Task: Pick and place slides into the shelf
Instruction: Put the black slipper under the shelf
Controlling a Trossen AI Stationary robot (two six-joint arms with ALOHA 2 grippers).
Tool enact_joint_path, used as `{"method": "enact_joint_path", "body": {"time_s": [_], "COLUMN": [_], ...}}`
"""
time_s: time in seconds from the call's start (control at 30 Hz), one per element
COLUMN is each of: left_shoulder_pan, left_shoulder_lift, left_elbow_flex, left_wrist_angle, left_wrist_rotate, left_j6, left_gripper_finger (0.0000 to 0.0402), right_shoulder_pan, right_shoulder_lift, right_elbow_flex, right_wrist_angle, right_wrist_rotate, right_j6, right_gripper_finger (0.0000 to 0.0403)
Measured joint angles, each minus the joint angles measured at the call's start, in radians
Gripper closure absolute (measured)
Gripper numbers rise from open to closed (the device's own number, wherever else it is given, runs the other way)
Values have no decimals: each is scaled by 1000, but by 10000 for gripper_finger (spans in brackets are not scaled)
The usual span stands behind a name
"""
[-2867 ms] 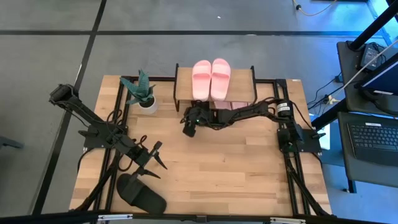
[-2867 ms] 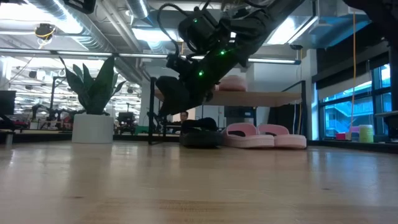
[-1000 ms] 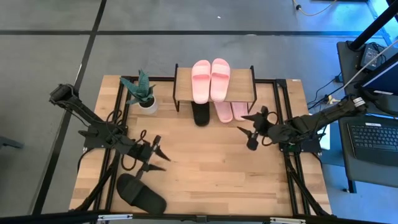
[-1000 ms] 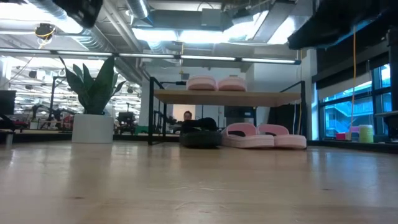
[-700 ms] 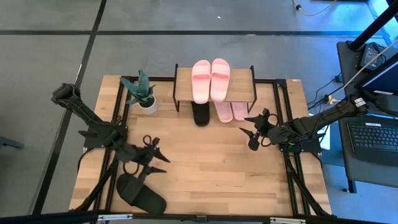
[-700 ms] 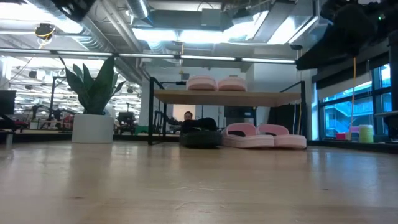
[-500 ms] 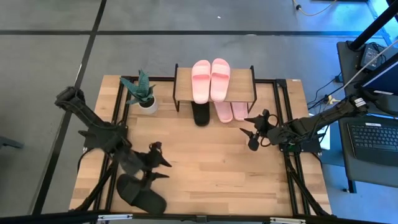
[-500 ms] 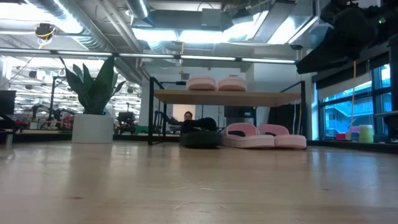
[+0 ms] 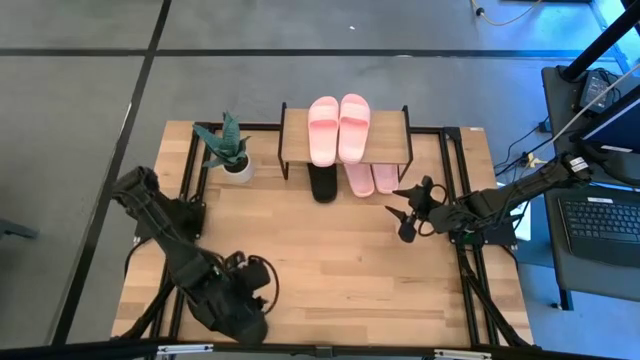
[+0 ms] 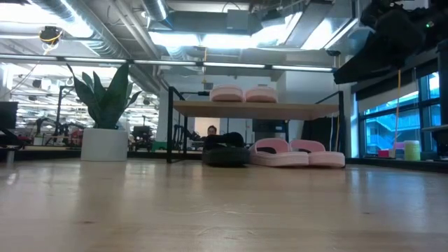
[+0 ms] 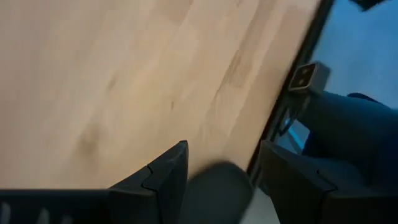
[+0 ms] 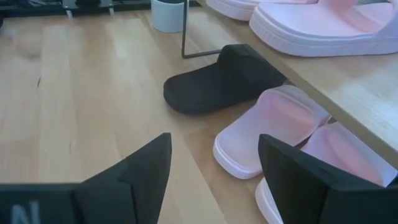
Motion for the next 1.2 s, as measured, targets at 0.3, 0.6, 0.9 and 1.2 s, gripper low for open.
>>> {"method": "enact_joint_path", "body": {"time_s": [0.3,0.6,0.9,1.2], "left_shoulder_pan": [-12,14,37,37], "left_shoulder_lift": [199,349,397,401], "left_elbow_flex": [188,242,243,190], "left_wrist_angle": [-355,-455,-479,-475], "left_wrist_rotate": [310,558,629,671], "left_j6": [-497,-606,-608,-607], "left_gripper_finger": [212,212,212,212], "right_shoulder_pan": [0,0,0,0], "right_shoulder_lift": [65,191,258,252], "right_elbow_flex": [0,0,0,0], "right_wrist_angle": [-2,-9,15,118], "right_wrist_rotate": [0,-2,-2,0], "right_j6": [37,132,162,102], "right_gripper_finger": [161,161,161,161]}}
